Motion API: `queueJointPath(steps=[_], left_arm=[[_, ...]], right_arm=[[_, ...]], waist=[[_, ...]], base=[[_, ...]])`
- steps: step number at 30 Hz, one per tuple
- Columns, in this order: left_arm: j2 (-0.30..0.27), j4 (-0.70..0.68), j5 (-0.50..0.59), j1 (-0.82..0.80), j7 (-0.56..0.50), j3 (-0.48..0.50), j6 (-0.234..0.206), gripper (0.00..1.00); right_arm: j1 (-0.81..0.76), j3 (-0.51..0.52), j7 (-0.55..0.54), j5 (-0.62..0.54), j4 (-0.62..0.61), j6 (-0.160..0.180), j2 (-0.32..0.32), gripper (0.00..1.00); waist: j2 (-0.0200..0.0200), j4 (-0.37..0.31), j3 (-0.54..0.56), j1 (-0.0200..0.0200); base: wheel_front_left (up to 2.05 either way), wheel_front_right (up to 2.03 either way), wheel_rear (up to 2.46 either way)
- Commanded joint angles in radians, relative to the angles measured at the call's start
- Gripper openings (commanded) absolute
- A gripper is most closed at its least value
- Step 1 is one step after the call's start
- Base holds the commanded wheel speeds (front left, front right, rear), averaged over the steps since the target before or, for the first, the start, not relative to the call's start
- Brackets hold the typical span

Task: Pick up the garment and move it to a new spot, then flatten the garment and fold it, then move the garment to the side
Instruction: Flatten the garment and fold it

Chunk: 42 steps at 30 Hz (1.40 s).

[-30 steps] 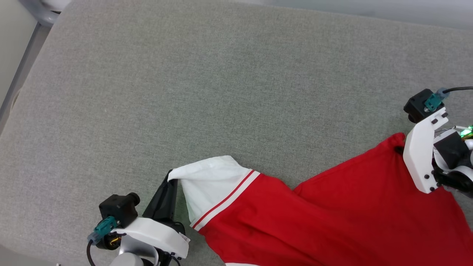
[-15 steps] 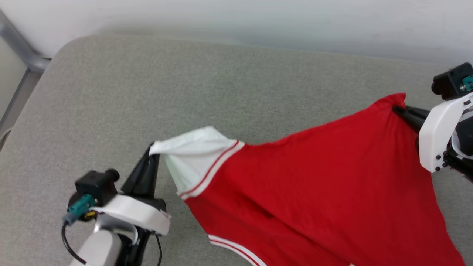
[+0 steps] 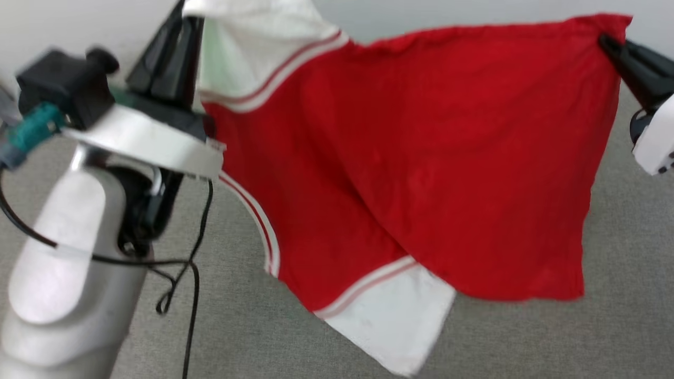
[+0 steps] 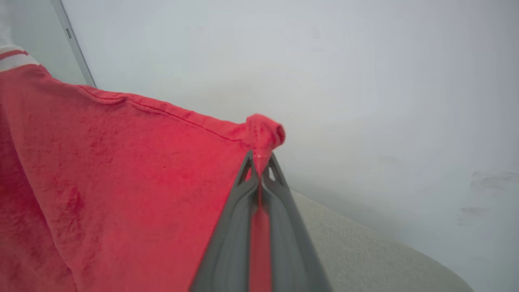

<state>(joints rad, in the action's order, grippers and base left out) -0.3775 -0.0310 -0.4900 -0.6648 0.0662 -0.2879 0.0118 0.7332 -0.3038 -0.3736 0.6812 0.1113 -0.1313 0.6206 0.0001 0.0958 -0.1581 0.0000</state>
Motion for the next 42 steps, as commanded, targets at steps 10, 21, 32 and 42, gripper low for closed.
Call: queueJointPath(steps=[10,21,32,42], left_arm=[[-0.007,0.126,0.013,-0.412,-0.047,0.013,0.053,0.00],[-0.038,0.333,0.044,-0.826,-0.049,-0.009,0.100,0.00],[-0.055,0.552,0.049,-1.108,-0.001,-0.046,0.115,0.00],[-0.051,0.640,0.035,-1.066,0.050,-0.098,0.117,0.00]], right_arm=[[0.274,0.105,-0.066,-0.119,-0.022,0.001,-0.078,0.00],[0.656,0.091,-0.056,-0.233,0.139,0.001,-0.124,0.00],[0.964,0.036,0.042,-0.296,0.383,0.001,-0.169,0.00],[0.984,-0.048,0.153,-0.257,0.564,0.001,-0.176,0.00]], waist=[[-0.0001,-0.023,-0.172,0.0000],[-0.0001,-0.030,-0.336,0.0000],[-0.0001,-0.050,-0.390,0.0000],[-0.0001,-0.051,-0.438,0.0000]], base=[[0.00,0.00,0.00],[0.00,0.00,0.00],[0.00,0.00,0.00],[0.00,0.00,0.00]])
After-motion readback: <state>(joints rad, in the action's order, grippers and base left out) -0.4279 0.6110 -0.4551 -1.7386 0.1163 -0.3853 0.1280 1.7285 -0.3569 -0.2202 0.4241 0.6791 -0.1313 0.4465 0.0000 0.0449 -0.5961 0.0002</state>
